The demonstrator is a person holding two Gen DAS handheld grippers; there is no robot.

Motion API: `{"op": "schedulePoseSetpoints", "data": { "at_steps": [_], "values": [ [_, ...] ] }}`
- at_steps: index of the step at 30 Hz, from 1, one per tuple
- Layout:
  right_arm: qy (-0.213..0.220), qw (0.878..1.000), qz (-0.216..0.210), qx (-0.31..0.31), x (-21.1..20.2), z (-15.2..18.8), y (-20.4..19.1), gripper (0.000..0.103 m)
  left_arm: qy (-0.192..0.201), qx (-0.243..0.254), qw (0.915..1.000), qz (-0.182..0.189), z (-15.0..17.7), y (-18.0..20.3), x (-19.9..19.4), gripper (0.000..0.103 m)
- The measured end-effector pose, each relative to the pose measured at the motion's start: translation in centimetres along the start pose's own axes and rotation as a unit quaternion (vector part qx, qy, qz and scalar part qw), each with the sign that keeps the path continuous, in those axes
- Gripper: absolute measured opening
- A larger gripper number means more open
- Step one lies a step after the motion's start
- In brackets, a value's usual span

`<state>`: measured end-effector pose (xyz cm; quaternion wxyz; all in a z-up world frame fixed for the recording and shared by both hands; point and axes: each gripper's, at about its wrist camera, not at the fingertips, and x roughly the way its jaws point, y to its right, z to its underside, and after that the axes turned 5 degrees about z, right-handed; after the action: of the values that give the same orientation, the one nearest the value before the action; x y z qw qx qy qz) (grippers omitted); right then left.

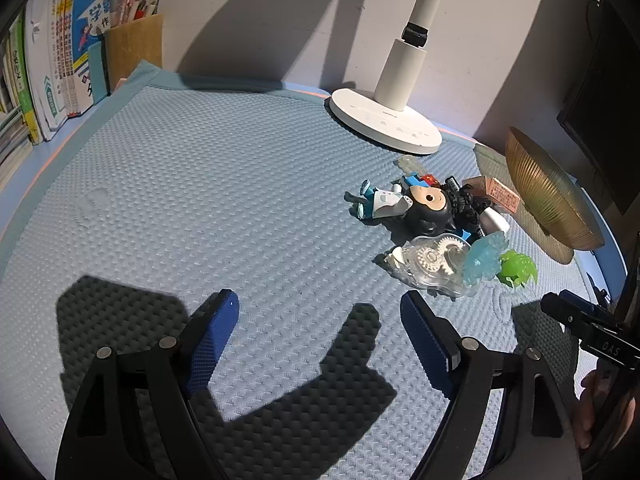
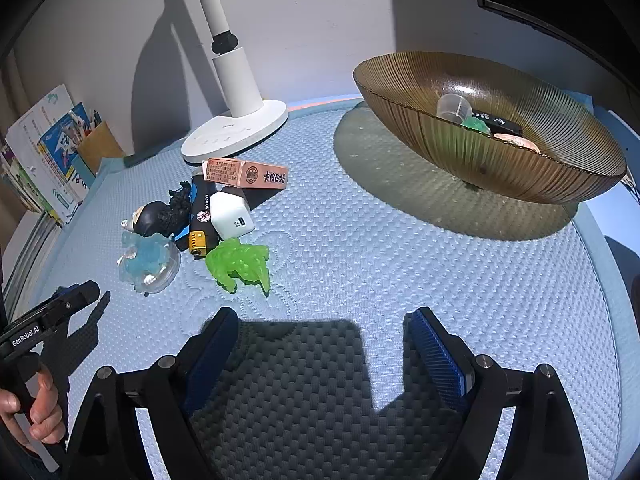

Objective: Organize rigid objects
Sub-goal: 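Withdraw both open grippers from the plate back toward the pile, then grasp the pale blue figure with the left gripper while the right gripper grasps the lime green figure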

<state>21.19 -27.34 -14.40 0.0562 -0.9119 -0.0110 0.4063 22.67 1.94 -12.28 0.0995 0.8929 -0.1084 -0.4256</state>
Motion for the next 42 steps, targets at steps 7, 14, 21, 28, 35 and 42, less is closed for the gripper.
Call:
{"op": "schedulePoseSetpoints", "data": {
  "at_steps": [7,14,21,28,35,42],
  "values": [
    [0.003,1.0,-0.004,0.0,-0.2,0.1,-0.1,0.087,-0.002,0.005,1.0,-0.003,-0.1,0.1,0.1,0.082],
    [0.004,1.0,-0.008,-0.005,-0.4,0.2,-0.3,0.087,0.023,0.041,0.9989,-0.008,-0.5,2.6,-1.1,0.082],
    [0.012,0.999,-0.038,-0.004,-1.7,-0.3,-0.4,0.087,0.018,0.149,0.9873,0.052,-1.1,8.7,-1.1,0.079],
    [-0.002,0.994,-0.041,-0.103,-0.7,-2.1,-3.6,0.085,-0.041,0.163,0.9804,0.103,-2.6,9.6,2.3,0.05],
    [-0.005,0.988,-0.038,-0.148,1.9,-2.7,-4.8,0.059,-0.054,0.157,0.9778,0.128,-2.9,9.4,3.5,0.037],
    [0.007,0.985,-0.043,-0.165,2.4,-2.7,-5.9,0.037,-0.044,0.18,0.9736,0.133,-2.1,10.3,3.2,0.022]
  ]
}}
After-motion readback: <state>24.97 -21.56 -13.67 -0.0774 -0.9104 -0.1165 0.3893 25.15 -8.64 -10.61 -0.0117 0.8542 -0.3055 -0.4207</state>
